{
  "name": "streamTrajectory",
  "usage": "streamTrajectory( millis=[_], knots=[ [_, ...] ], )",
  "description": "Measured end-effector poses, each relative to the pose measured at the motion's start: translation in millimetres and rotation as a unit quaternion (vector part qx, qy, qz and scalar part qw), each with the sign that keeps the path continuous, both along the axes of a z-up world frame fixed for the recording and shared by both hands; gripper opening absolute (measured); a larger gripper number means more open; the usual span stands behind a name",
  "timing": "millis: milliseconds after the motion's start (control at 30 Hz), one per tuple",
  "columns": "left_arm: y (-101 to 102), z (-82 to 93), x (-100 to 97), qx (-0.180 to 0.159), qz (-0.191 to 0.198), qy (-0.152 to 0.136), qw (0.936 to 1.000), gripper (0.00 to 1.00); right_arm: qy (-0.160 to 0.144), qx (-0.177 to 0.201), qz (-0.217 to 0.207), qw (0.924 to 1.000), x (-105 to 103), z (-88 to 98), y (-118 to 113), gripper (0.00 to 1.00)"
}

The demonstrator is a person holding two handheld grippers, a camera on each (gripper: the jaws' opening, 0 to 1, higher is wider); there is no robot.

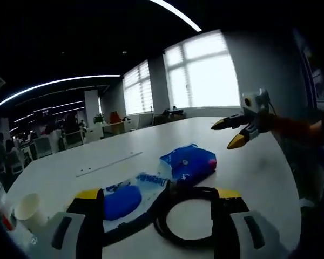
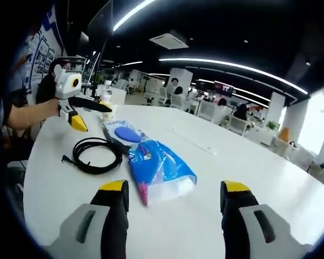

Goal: Arrange the tabletop items into an orderly group along one side of the table until the central work area is clear of visible clutter.

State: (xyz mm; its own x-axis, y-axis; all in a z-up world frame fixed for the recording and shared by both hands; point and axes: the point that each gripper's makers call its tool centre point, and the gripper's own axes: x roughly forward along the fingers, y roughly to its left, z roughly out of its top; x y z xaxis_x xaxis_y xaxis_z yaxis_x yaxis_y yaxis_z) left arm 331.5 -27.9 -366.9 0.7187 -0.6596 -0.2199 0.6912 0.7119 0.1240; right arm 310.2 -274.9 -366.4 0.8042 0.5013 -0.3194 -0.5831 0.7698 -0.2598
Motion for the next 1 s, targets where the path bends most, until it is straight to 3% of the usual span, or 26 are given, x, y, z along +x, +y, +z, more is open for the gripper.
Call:
streamTrajectory(
  millis=[133,433,500,733,1000],
  knots=[
    [-8.7,-2.5,0.3,0.003,-0.007,0.004,1.0000,0.75,-0.002,-0.003,-0.006,1.0000,0.4,1.6,-6.4,0.59],
    [-27.3,-2.6,3.0,0.002,-0.015,0.001,0.9999,0.71,0.001,-0.007,-0.014,0.9999,1.5,1.0,-20.5,0.56],
    [-29.9,-1.1,4.7,-0.015,-0.013,0.011,0.9997,0.71,0.000,-0.007,-0.011,0.9999,1.3,1.3,-20.1,0.56],
    [-30.6,-1.0,5.1,-0.018,-0.012,0.011,0.9997,0.59,0.001,-0.011,-0.009,0.9999,1.2,0.9,-20.3,0.51],
    [-50.3,-10.1,7.3,0.002,-0.023,0.011,0.9997,0.59,-0.007,-0.034,0.021,0.9992,15.9,15.4,-13.6,0.49]
  ],
)
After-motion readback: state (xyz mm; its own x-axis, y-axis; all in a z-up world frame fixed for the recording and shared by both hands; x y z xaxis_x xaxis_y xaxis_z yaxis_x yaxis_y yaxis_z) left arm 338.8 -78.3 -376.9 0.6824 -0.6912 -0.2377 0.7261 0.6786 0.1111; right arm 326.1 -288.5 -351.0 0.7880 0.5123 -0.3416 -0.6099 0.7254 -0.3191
